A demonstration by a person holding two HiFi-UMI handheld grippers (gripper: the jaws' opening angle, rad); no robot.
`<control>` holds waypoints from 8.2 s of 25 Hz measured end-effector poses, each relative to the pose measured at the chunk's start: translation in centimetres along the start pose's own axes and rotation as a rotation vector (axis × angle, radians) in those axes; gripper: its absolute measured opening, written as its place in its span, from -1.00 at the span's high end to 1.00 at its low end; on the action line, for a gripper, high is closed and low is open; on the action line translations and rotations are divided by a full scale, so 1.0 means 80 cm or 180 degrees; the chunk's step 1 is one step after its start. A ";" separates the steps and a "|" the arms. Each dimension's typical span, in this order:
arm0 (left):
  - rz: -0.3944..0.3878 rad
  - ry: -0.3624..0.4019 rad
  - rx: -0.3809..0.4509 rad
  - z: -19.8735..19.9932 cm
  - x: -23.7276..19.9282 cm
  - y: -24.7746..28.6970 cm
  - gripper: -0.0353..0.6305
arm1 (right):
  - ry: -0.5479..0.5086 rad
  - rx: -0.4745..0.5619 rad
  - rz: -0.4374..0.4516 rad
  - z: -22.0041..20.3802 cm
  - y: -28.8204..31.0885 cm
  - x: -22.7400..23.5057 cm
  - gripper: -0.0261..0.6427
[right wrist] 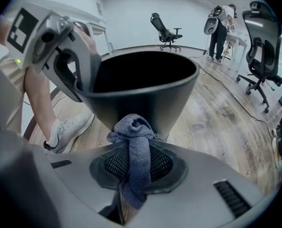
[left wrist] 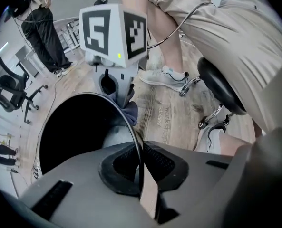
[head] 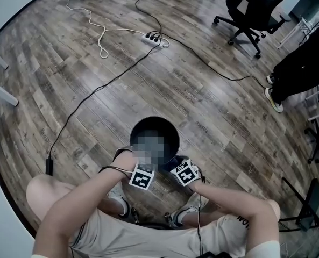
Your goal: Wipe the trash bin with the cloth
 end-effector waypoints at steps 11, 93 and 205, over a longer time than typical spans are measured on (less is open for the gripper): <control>-0.0012 -0.0318 -0.0001 0.011 -0.009 0.002 0.80 | -0.0173 -0.0059 -0.0417 -0.062 0.133 0.039 0.68; -0.0180 0.0210 -0.0238 -0.023 0.001 -0.003 0.67 | 0.0647 -0.0079 0.0230 0.025 -0.113 -0.016 0.69; -0.0173 0.0217 -0.0421 0.006 -0.001 0.008 0.82 | 0.0908 -0.0229 0.0218 0.024 -0.081 -0.014 0.69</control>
Point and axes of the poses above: the fingertips, and each gripper's own axes: y forward along the fingers, x to its right, z out of its top, the point moved 6 cm from there along -y, backward along the fingers, and after that the axes turned 4 degrees about y, right-handed, at the moved point
